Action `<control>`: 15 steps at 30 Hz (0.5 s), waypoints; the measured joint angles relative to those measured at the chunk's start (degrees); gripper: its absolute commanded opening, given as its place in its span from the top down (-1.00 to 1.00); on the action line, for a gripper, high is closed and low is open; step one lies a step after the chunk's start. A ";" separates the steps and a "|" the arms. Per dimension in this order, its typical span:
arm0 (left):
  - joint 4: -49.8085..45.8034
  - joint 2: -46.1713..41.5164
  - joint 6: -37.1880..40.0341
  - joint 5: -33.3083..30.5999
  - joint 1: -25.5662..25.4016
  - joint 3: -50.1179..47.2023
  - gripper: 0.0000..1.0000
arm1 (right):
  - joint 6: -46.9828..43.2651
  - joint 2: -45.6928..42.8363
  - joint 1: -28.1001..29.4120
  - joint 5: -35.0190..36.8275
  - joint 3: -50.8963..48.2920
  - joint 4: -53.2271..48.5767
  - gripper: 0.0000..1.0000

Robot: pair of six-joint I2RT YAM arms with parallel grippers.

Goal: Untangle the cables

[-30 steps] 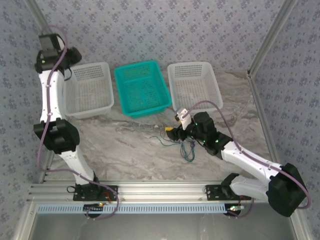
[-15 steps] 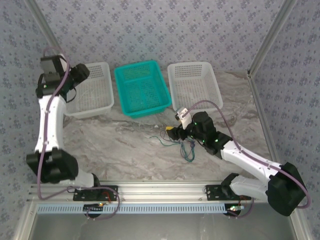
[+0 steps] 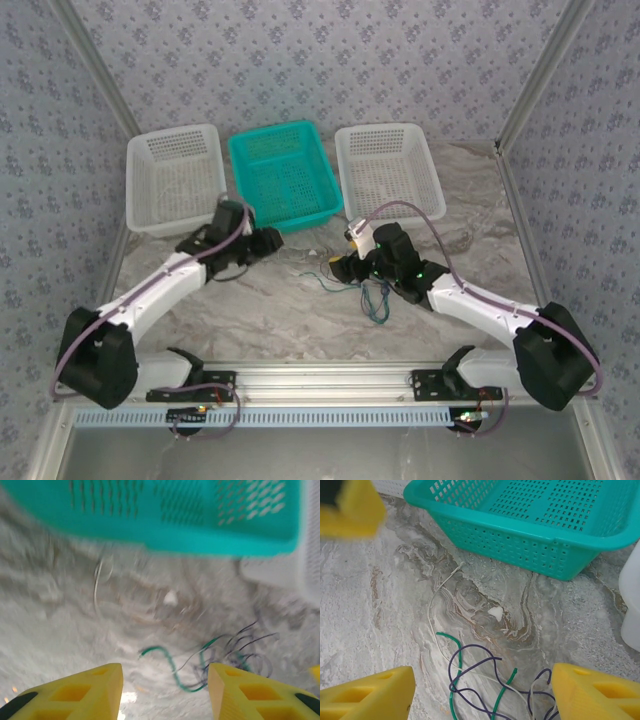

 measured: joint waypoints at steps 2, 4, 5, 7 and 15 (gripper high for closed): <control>3.87 1.88 -4.11 -0.31 -1.09 -3.80 0.06 | 0.37 0.00 0.17 -0.02 0.09 0.04 -0.49; 8.02 4.87 -7.74 -0.31 -1.20 -6.23 0.07 | 0.61 0.00 0.24 -0.02 0.11 0.04 -0.49; 9.79 6.43 -8.94 -0.11 -1.20 -6.73 0.07 | 0.76 0.00 0.37 0.00 0.11 0.04 -0.49; 14.12 10.38 -11.17 0.85 -1.20 -6.86 0.07 | 0.98 -0.02 0.44 0.13 0.11 0.02 -0.49; 22.18 18.38 -15.45 3.19 -3.02 -5.77 0.22 | 1.64 -1.73 1.03 1.51 0.11 -0.20 -0.50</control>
